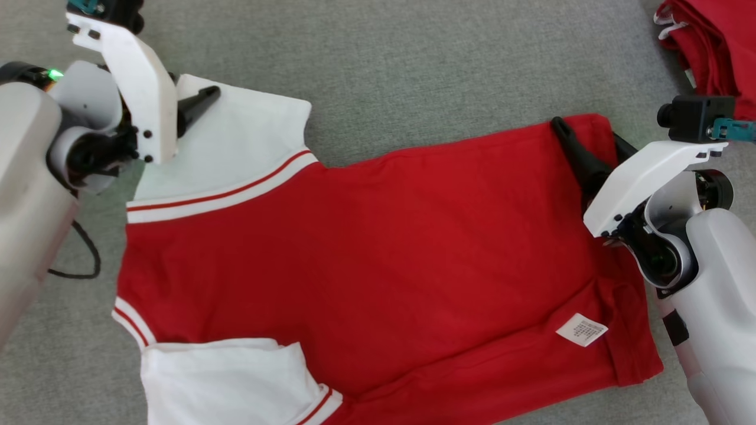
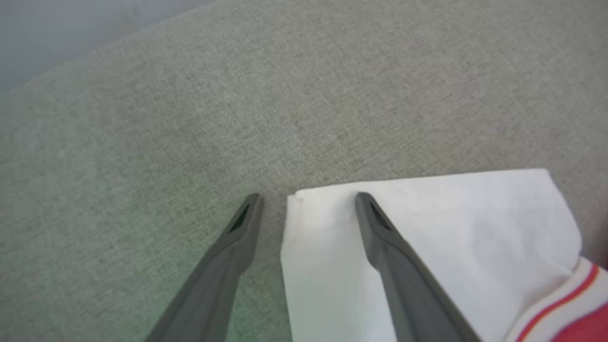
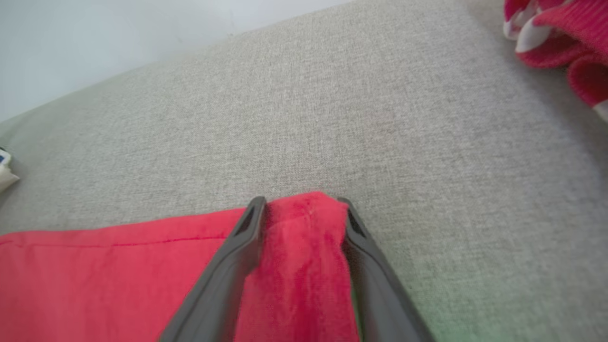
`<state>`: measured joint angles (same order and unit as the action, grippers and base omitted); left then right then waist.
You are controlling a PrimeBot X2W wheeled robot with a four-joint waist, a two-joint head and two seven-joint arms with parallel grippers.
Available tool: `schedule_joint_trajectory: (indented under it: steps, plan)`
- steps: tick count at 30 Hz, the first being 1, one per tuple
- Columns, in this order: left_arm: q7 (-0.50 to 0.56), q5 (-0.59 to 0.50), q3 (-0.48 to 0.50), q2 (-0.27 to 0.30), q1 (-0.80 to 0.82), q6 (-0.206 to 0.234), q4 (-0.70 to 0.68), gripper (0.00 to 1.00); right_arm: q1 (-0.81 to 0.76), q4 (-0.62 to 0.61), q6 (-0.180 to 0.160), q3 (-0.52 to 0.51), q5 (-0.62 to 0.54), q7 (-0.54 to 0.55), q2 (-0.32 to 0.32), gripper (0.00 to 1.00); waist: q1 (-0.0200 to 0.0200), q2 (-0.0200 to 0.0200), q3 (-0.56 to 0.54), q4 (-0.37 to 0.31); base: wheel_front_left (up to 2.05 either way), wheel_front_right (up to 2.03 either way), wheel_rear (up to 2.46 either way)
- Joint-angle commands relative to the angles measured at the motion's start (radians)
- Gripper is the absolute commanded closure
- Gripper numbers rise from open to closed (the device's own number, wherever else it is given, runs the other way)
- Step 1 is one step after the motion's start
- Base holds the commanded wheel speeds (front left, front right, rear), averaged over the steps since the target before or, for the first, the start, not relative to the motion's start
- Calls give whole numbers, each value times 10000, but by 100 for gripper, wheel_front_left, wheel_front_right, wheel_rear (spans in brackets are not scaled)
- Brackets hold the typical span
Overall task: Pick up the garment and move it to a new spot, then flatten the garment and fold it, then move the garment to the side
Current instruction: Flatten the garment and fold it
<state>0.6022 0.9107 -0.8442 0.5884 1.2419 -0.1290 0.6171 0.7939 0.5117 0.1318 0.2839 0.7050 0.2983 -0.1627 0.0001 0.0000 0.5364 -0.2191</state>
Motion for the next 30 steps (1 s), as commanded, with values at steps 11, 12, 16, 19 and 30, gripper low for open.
schedule_joint_trajectory:
  steps: [11, 12, 16, 19, 30]
  plan:
    - [748, 766, -789, 504, 134, -21, -59, 100, 16, 125, -26, 634, 561, -395, -387, 100, -1, 0, 2, -123, 0, 0, 0]
    - [590, 706, -782, 534, 207, -8, -25, 100, 61, 163, -26, 593, 589, -534, -413, 100, -1, 0, -10, -104, 0, 0, 0]
    - [41, 614, -812, 511, 377, -5, 175, 100, 269, 426, -27, 422, 567, -1188, -417, 100, -1, 0, -127, -9, 0, 0, 0]
    - [-319, 614, -892, 468, 428, -5, 249, 100, 281, 704, -27, 259, 534, -1684, -386, 100, -1, 0, -318, 100, 0, 0, 0]
    - [-700, 1280, -1389, 302, -31, -6, 144, 100, -95, 1707, -27, 200, 647, -2416, -398, 100, -1, 0, -1433, 630, 0, 0, 0]
